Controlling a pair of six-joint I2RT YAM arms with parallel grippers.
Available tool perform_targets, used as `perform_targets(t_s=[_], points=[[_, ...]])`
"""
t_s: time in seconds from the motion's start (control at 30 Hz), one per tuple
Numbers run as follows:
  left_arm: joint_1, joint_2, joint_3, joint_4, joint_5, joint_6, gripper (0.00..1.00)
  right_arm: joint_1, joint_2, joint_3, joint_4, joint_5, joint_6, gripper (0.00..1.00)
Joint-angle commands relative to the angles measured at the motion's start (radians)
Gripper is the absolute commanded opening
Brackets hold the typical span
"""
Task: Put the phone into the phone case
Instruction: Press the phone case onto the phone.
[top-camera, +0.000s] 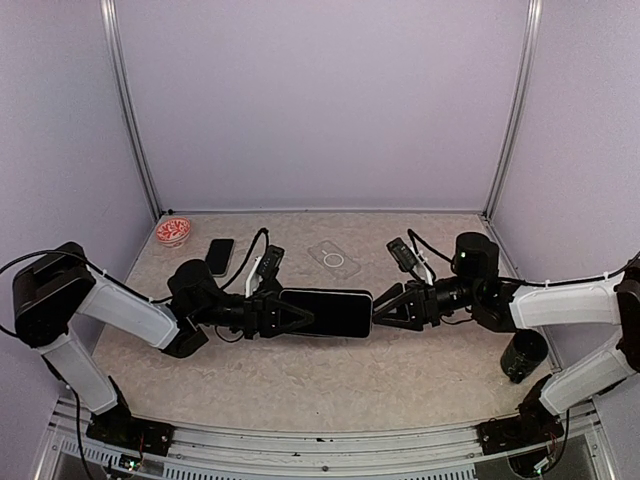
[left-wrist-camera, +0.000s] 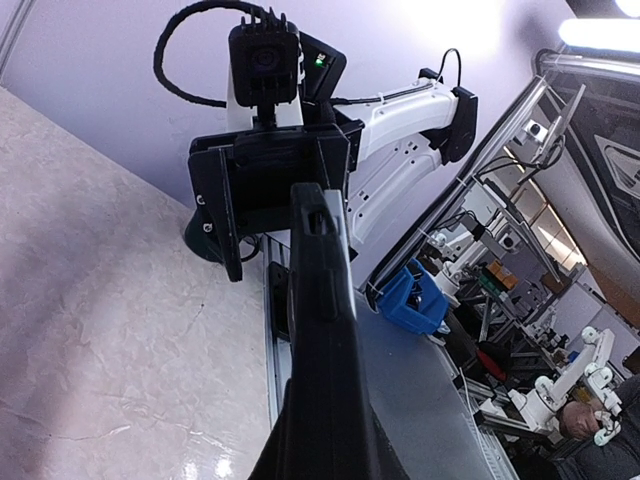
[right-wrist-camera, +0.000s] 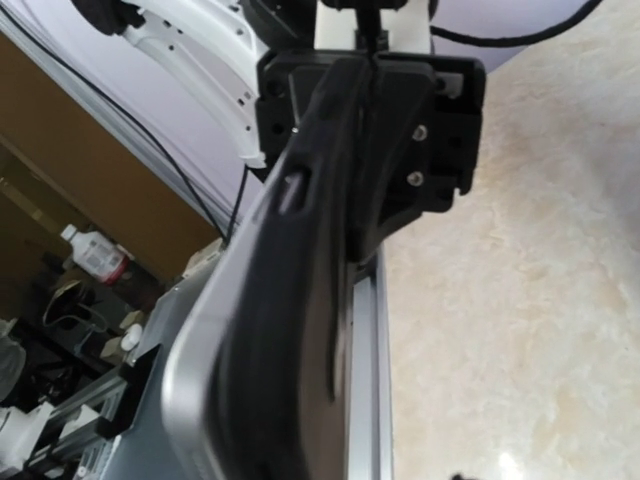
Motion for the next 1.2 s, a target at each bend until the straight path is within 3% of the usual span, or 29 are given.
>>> perform_targets(t_s=[0.0,0.3,0.97,1.17], points=[[-0.007,0.016,0.008,0.103,0.018,-0.012,0.00,-0.006,0.022,-0.012,0.126,-0.056,0.067,0.52],[-0.016,0.055,0.016,0.119,0.013,-0.023,0.00,0.005,0.040,-0.017,0.189,-0.060,0.103,0.49],[-0.020,0.075,0.017,0.125,-0.011,-0.035,0.00,0.020,0.052,-0.017,0.167,-0.033,0.094,0.10],[-0.020,0.071,0.017,0.101,-0.027,-0.027,0.11,0.020,0.021,0.006,0.045,0.046,0.021,0.00]])
